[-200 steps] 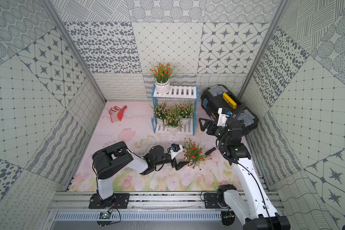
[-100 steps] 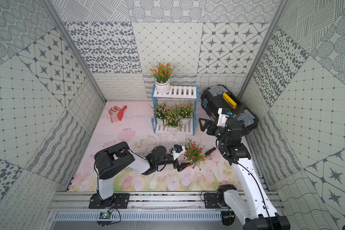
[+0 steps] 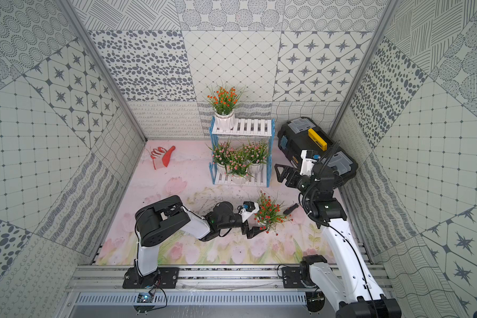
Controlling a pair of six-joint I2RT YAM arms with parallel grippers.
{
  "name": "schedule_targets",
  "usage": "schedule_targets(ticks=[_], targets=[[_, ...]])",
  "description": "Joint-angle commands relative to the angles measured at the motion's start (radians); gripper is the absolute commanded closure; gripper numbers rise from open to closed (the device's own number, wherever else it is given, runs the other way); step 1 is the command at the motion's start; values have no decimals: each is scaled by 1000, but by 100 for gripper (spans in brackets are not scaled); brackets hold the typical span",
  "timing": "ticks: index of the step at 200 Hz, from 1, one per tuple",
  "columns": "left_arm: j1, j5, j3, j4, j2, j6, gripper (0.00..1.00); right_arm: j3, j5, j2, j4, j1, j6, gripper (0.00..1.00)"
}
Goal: Place the baby's breath potted plants on the rack by color
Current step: Pick up the baby's breath potted plant from the center of the board.
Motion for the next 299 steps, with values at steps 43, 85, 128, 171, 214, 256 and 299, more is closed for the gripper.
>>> schedule_targets(ticks=[43, 85, 128, 171, 214, 256, 299], targets=[[-6, 68, 75, -47, 53, -9, 2, -8, -6, -26, 34, -6, -6, 2], [-9, 91, 132, -87, 67, -9, 2, -11, -8, -32, 31, -6, -11, 2], [-15, 112, 187, -120, 101, -17, 1, -15, -12, -37, 31, -6, -11, 2], [-23, 121, 228, -147, 125, -19, 2, -21, -16, -41, 31, -6, -11, 2], [-31, 129, 285, -181, 151, -11, 2, -24, -27, -38, 42, -6, -8, 2], [-35, 153, 345, -233, 186, -5, 2, -15, -28, -38, 28, -5, -14, 2], [-36, 158, 398, -280, 211, -1, 2, -10, -22, -44, 7, -6, -26, 2]])
